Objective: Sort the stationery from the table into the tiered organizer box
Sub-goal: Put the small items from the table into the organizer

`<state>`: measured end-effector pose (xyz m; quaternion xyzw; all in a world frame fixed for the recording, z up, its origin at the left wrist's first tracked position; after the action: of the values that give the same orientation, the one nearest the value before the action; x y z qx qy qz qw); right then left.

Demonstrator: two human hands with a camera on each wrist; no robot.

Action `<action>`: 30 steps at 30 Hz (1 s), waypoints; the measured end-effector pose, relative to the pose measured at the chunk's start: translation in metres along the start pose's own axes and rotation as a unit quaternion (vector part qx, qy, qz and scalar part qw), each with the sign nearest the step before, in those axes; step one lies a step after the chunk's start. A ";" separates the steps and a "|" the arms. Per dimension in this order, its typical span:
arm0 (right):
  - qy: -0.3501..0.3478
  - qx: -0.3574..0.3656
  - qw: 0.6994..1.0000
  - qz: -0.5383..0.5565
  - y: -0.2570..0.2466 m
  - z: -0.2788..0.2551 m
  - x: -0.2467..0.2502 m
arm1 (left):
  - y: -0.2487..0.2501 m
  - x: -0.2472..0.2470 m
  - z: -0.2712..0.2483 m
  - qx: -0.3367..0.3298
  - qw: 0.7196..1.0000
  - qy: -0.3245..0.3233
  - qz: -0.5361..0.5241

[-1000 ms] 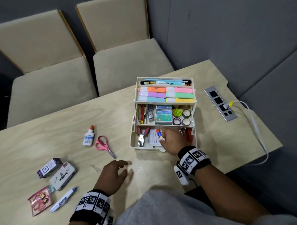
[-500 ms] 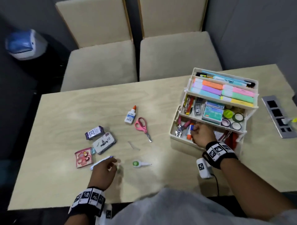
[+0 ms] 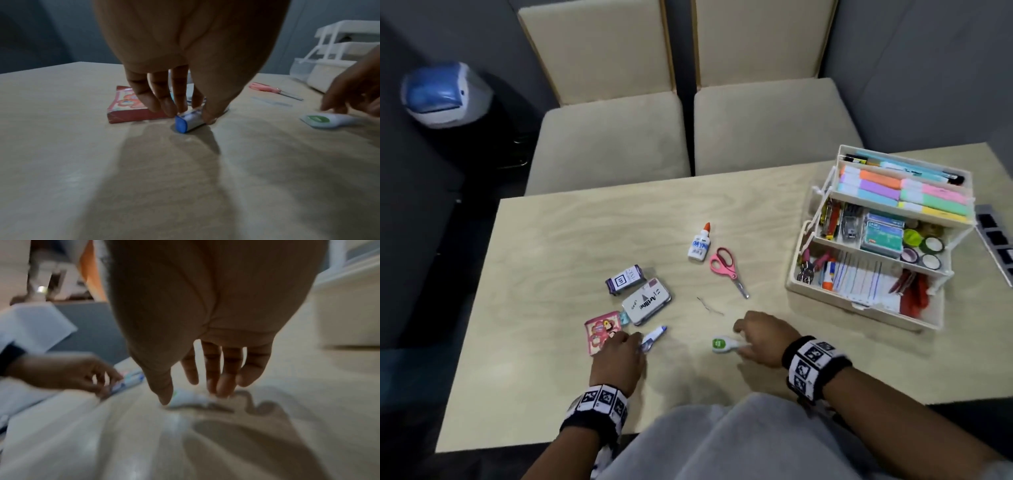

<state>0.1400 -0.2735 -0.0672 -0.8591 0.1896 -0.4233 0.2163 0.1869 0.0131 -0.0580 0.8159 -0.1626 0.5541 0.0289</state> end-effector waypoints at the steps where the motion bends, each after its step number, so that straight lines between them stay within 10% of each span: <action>1: 0.000 0.004 1.000 -0.028 -0.008 0.005 -0.011 | 0.002 0.000 0.002 -0.006 1.000 -0.005 0.013; 5: 0.024 -0.009 0.996 -0.088 -0.023 0.018 -0.030 | 0.008 0.000 0.004 -0.034 0.998 -0.026 0.052; 11: 0.105 -0.046 0.987 0.115 -0.005 -0.005 0.002 | 0.018 0.009 0.016 -0.113 0.990 0.002 -0.088; 20: 0.443 -0.160 0.818 0.331 0.102 -0.114 0.110 | 0.099 0.086 0.065 -0.215 0.945 0.049 -0.240; 30: 0.349 -0.329 0.853 0.206 0.201 -0.112 0.144 | 0.283 0.152 0.074 -0.328 0.929 0.040 -0.168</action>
<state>0.1022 -0.5385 -0.0200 -0.6169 0.5535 -0.5542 -0.0773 0.2199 -0.3066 0.0148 0.7536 -0.1947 0.4888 0.3940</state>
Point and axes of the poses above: each hand's wrist, its own z-axis towards the middle knuckle, its own x-axis out of the back of the hand, y = z × x, the point moved 8 cm from there along z, towards the middle knuckle, and after that the axes turned 15 degrees about z, right-handed, at the moved point
